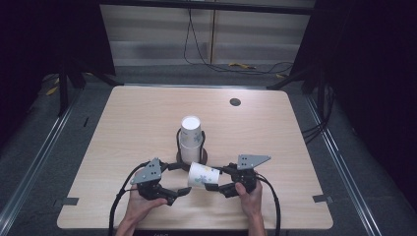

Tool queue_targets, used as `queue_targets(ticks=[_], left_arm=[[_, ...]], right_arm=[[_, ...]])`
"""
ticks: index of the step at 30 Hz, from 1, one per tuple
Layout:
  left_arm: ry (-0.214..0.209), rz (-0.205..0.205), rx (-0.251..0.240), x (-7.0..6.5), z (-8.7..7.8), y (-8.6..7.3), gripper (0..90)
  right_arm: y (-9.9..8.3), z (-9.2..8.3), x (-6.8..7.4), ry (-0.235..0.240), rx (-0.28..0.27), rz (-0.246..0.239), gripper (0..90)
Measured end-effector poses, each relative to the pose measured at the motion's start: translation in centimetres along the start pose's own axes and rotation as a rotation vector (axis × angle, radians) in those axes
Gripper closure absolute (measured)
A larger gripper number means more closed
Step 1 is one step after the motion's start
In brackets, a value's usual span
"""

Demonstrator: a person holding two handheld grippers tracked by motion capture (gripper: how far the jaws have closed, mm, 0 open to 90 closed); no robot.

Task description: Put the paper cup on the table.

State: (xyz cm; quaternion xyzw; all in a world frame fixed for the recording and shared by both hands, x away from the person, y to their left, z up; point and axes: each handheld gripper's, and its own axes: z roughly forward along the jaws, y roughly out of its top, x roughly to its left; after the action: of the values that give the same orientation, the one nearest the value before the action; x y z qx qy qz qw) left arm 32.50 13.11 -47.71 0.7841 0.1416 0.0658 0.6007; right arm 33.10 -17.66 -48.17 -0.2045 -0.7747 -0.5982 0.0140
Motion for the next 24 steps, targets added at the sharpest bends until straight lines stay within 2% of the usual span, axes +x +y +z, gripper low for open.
queue_targets(ticks=[13,17,24], left_arm=[[-0.016,0.002,-0.005,0.2,0.3,0.0,16.0],[-0.033,0.004,-0.016,0.3,0.5,0.0,21.2],[-0.07,0.016,-0.019,0.3,1.2,0.4,18.5]], right_arm=[[-0.1,0.3,0.2,0.026,-0.023,-0.019,36.3],[0.0,0.2,0.4,0.043,-0.028,-0.036,36.4],[0.0,0.2,0.4,0.061,-0.032,-0.045,36.5]])
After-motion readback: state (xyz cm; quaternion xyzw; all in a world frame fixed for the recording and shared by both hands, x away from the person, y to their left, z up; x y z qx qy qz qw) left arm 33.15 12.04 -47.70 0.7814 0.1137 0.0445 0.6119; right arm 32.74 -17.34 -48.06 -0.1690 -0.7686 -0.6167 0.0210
